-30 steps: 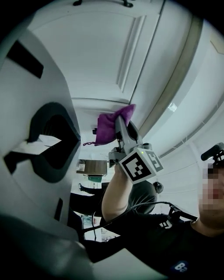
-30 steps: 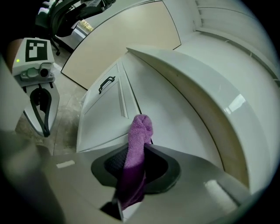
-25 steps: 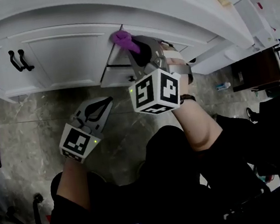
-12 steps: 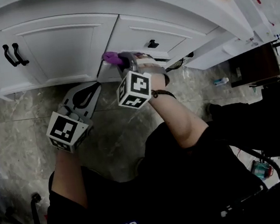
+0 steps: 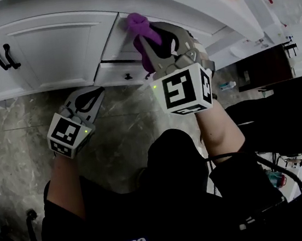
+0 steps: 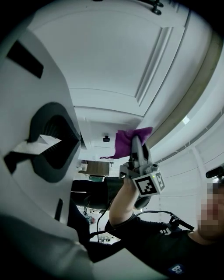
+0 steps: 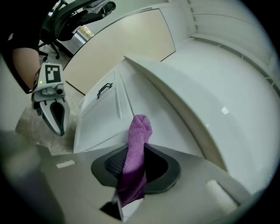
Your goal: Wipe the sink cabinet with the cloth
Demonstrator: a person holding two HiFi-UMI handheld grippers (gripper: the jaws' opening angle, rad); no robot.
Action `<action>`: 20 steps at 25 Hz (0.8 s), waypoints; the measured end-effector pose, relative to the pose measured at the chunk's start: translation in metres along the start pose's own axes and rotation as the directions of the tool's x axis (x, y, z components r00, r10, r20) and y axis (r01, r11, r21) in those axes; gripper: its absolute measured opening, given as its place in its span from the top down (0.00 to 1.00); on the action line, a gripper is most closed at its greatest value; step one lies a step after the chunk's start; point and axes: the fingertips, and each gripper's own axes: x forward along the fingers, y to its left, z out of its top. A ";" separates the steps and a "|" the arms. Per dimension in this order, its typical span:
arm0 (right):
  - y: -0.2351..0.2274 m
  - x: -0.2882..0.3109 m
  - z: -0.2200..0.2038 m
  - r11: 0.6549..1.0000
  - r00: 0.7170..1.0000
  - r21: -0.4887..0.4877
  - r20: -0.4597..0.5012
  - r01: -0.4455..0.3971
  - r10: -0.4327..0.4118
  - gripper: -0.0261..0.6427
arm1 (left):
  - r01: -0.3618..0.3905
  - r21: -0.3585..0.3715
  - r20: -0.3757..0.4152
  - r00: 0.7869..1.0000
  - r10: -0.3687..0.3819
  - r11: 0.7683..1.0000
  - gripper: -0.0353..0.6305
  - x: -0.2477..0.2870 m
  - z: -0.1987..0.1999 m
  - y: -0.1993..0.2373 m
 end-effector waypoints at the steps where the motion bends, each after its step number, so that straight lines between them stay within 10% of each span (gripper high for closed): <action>1: -0.010 0.000 0.002 1.000 1.000 0.006 0.004 0.027 -0.027 0.85 | 0.003 0.001 -0.003 1.000 -0.003 1.000 0.96 0.002 -0.001 -0.001; 7: 0.004 0.017 -0.024 0.998 0.997 0.001 -0.048 0.064 -0.064 0.85 | 0.015 0.012 -0.006 1.000 -0.015 1.000 0.96 0.008 -0.001 -0.004; 20: 0.124 0.061 -0.134 0.990 0.947 0.066 -0.291 -0.125 0.139 0.85 | 0.010 0.013 0.023 1.000 -0.010 1.000 0.96 -0.001 0.009 -0.008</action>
